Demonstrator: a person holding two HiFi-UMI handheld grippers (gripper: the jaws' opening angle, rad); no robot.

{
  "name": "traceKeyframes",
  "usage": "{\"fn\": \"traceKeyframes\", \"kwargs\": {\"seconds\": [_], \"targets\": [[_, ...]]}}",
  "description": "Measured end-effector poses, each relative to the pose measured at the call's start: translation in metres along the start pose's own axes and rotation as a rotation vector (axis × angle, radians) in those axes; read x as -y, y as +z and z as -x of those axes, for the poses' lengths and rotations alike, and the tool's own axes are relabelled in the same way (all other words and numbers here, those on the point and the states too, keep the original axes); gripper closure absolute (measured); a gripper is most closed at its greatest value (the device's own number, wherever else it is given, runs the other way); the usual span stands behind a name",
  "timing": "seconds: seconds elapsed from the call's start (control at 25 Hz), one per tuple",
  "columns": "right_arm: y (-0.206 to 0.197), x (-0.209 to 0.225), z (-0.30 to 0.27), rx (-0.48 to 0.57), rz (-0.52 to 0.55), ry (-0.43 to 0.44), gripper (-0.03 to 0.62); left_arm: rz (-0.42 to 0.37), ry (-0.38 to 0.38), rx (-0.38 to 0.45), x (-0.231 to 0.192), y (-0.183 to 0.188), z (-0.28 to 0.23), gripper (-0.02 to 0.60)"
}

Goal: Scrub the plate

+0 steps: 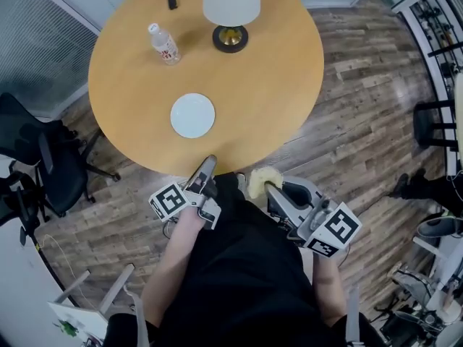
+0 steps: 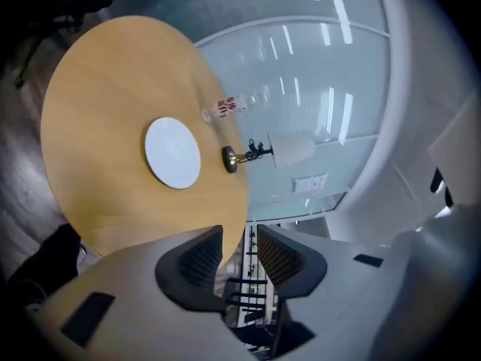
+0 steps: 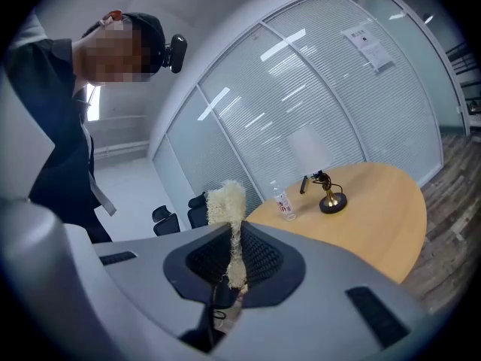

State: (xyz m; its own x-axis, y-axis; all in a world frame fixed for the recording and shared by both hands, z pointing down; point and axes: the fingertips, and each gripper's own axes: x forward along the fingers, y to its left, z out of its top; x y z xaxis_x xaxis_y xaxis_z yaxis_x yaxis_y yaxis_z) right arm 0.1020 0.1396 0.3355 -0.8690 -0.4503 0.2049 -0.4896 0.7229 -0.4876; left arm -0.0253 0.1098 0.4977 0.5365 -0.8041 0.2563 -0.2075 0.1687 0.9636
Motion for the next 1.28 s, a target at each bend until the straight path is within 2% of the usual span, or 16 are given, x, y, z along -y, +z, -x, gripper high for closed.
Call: {"fn": "traceKeyframes", "kwargs": {"seconds": [0.08, 0.12, 0.24, 0.4, 0.48, 0.8, 0.92, 1.0, 1.12, 1.28], "targets": [[0.008, 0.003, -0.01, 0.002, 0.007, -0.01, 0.565, 0.128, -0.057, 0.027, -0.015, 0.012, -0.014, 0.443], [0.012, 0.004, -0.015, 0.002, 0.012, -0.013, 0.565, 0.169, -0.061, 0.045, -0.027, 0.02, -0.018, 0.442], [0.021, 0.003, -0.032, -0.004, 0.033, -0.014, 0.565, 0.229, -0.002, 0.106, -0.072, 0.043, -0.019, 0.442], [0.026, 0.008, -0.051, -0.017, 0.037, -0.021, 0.565, 0.236, 0.106, 0.129, -0.108, 0.061, -0.018, 0.442], [0.027, 0.01, -0.06, -0.028, 0.037, -0.023, 0.565, 0.238, 0.133, 0.133, -0.116, 0.067, -0.022, 0.442], [0.029, 0.012, -0.089, -0.049, 0.043, -0.021, 0.565, 0.303, 0.164, 0.111, -0.134, 0.078, -0.038, 0.443], [0.028, 0.013, -0.093, -0.058, 0.038, -0.022, 0.565, 0.298, 0.166, 0.1, -0.135, 0.079, -0.041, 0.457], [0.027, 0.015, -0.094, -0.062, 0.034, -0.025, 0.565, 0.294, 0.176, 0.096, -0.137, 0.079, -0.042, 0.476], [0.026, 0.02, -0.096, -0.066, 0.022, -0.027, 0.565, 0.287, 0.188, 0.091, -0.142, 0.079, -0.042, 0.544], [0.022, 0.027, -0.096, -0.086, 0.004, -0.019, 0.565, 0.311, 0.171, 0.086, -0.141, 0.08, -0.047, 0.548]]}}
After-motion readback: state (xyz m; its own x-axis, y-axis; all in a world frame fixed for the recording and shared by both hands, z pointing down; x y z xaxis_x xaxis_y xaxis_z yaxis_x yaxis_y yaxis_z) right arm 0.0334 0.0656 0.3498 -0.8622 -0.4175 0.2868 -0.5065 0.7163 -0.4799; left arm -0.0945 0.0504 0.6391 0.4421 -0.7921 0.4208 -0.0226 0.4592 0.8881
